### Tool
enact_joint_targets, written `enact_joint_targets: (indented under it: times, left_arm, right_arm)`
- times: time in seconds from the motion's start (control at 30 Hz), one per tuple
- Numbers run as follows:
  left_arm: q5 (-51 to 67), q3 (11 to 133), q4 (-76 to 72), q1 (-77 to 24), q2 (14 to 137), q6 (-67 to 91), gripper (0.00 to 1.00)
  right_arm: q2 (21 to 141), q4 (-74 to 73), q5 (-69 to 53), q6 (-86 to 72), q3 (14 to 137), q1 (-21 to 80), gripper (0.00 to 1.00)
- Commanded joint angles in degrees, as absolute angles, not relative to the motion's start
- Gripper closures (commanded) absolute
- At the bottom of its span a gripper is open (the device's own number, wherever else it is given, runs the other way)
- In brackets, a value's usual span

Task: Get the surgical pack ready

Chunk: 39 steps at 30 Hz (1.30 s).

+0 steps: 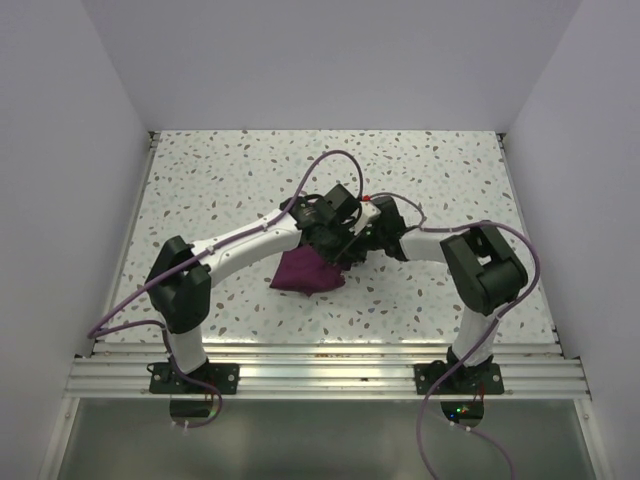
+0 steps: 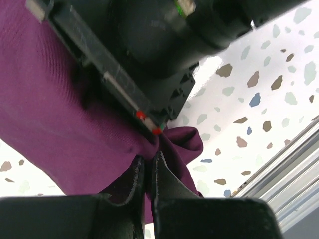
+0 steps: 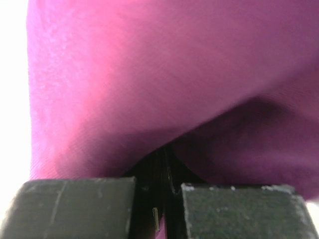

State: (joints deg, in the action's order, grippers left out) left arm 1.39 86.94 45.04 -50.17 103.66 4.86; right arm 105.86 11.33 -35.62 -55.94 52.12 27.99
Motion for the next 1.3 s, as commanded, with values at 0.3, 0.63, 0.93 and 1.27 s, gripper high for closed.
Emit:
enact_joint_targets:
  times: [0.3, 0.63, 0.93, 1.27]
  left_arm:
    - [4.3, 84.4, 37.1, -51.2, 98.7, 3.9, 1.0]
    - [8.2, 86.8, 36.8, -51.4, 99.0, 3.4, 1.0]
    - [10.2, 88.9, 37.3, -54.1, 99.9, 1.4, 1.0]
    - [9.0, 86.0, 37.2, -54.7, 98.3, 1.6, 1.0]
  right_arm:
    - [93.9, -12.5, -35.2, -37.4, 54.0, 13.8, 1.0]
    - [97.3, -0.2, -36.4, -45.4, 52.6, 14.2, 1.0]
    - [109.0, 18.1, -34.7, -58.6, 55.7, 22.6, 1.0]
    - [104.2, 8.4, -34.0, -52.5, 55.1, 14.2, 1.0]
